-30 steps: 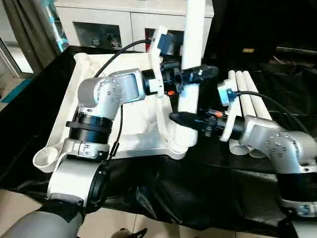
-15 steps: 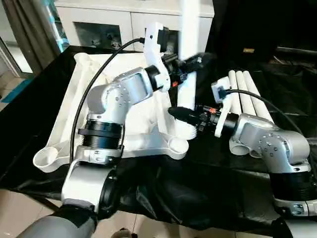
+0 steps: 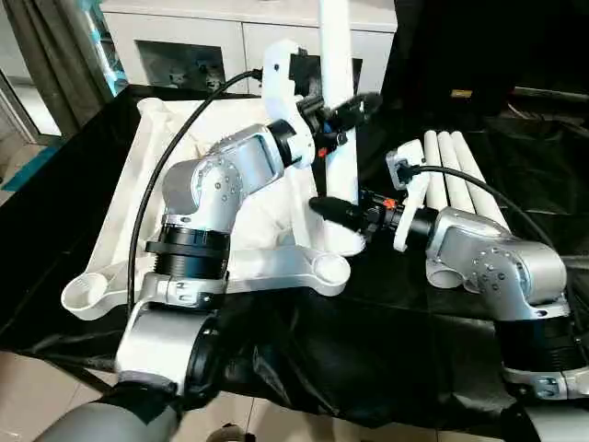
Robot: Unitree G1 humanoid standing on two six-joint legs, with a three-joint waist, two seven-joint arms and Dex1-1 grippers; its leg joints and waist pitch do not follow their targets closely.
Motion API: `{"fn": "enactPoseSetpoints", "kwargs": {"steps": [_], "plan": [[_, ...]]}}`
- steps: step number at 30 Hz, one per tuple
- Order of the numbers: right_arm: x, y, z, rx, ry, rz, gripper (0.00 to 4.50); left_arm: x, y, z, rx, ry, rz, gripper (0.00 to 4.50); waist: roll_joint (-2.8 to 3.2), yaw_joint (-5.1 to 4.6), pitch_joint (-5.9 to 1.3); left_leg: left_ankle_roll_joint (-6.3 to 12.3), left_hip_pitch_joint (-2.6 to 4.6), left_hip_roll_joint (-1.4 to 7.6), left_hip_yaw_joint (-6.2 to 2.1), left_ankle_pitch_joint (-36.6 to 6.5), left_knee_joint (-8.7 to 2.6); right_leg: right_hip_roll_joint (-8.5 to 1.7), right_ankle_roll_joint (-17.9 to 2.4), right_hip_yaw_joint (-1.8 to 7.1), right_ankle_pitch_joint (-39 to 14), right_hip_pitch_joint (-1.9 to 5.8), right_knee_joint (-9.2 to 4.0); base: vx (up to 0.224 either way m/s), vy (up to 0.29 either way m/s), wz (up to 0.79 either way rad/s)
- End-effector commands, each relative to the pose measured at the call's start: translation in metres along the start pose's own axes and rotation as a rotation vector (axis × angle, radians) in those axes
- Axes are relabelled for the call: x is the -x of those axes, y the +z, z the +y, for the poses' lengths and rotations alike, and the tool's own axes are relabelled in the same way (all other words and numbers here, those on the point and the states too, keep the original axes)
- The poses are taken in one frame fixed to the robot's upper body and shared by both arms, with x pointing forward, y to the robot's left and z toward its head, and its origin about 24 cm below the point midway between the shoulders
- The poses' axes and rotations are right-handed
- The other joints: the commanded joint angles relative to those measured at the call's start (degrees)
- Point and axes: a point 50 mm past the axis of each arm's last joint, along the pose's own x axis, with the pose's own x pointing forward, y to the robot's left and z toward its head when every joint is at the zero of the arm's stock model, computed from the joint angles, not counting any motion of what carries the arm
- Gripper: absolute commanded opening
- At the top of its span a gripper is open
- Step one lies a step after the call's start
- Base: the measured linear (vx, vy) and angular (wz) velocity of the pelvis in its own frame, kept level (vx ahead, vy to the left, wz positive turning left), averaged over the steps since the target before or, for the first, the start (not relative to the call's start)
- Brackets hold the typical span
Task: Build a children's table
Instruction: Pick table leg
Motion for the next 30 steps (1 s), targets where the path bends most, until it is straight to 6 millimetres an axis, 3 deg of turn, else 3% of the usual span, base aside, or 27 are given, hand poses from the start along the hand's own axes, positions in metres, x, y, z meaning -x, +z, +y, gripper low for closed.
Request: {"fn": "enactPoseSetpoints", "kwargs": {"steps": [1,5,17,21,23,27,28,30], "plan": [[0.004,0.010,0.008,0.028,0.081,0.006,3.07,0.000,-0.003,-0.012,-0.031,-0.114,0.037,1.85,-0.98,0.15,-4.64,5.39,0.84,2.90,-0.98,3.20,-3.26,-4.70,-16.02,2.83,9.17,3.53,-3.27,0.000,0.000,0.00],[0.013,0.011,0.010,0.010,0.154,0.032,3.36,0.000,-0.006,-0.021,-0.029,-0.213,0.074,1.85,-1.24,0.05,-4.63,5.56,0.71,2.87,-0.98,2.88,-3.27,-4.76,-16.35,2.79,9.23,3.60,-3.28,0.000,0.000,0.00],[0.022,0.002,0.006,-0.016,0.185,0.133,3.36,0.003,0.000,-0.032,0.007,-0.342,0.054,1.85,-1.47,0.11,-4.60,5.37,0.70,2.77,-0.93,2.60,-3.17,-4.69,-16.23,2.78,6.80,3.64,-3.40,0.000,0.000,0.00],[0.023,0.001,0.003,-0.029,0.187,0.138,3.09,0.005,0.000,-0.034,0.026,-0.367,0.054,1.85,-1.44,0.19,-4.64,5.88,0.65,2.74,-0.91,2.94,-3.08,-4.68,-16.67,2.74,7.83,3.62,-3.31,0.000,0.000,0.00],[0.022,0.000,0.003,-0.035,0.193,0.140,2.75,0.006,0.000,-0.035,0.034,-0.378,0.055,1.85,-1.50,0.16,-4.64,5.88,0.64,2.75,-0.92,2.96,-3.09,-4.67,-16.64,2.73,7.55,3.64,-3.31,0.000,0.000,0.00],[0.022,-0.001,0.004,-0.035,0.205,0.147,2.65,0.006,0.000,-0.034,0.038,-0.390,0.063,1.85,-1.47,0.22,-4.67,5.95,0.74,2.81,-0.93,3.00,-3.07,-4.66,-16.50,2.73,7.18,3.58,-3.32,0.000,0.000,0.00],[0.022,-0.001,0.004,-0.011,0.204,0.147,2.35,0.006,0.000,-0.035,0.040,-0.394,0.065,1.85,-1.48,0.20,-4.66,5.97,0.72,2.82,-0.94,3.12,-3.07,-4.64,-16.51,2.72,7.27,3.57,-3.28,0.000,0.000,0.00],[0.022,-0.001,0.006,0.004,0.217,0.145,2.61,0.007,0.000,-0.035,0.046,-0.406,0.067,1.85,-1.59,0.19,-4.67,6.00,0.67,2.72,-0.88,3.19,-3.02,-4.62,-16.45,2.72,7.43,3.61,-3.26,0.000,0.000,0.00]]}}
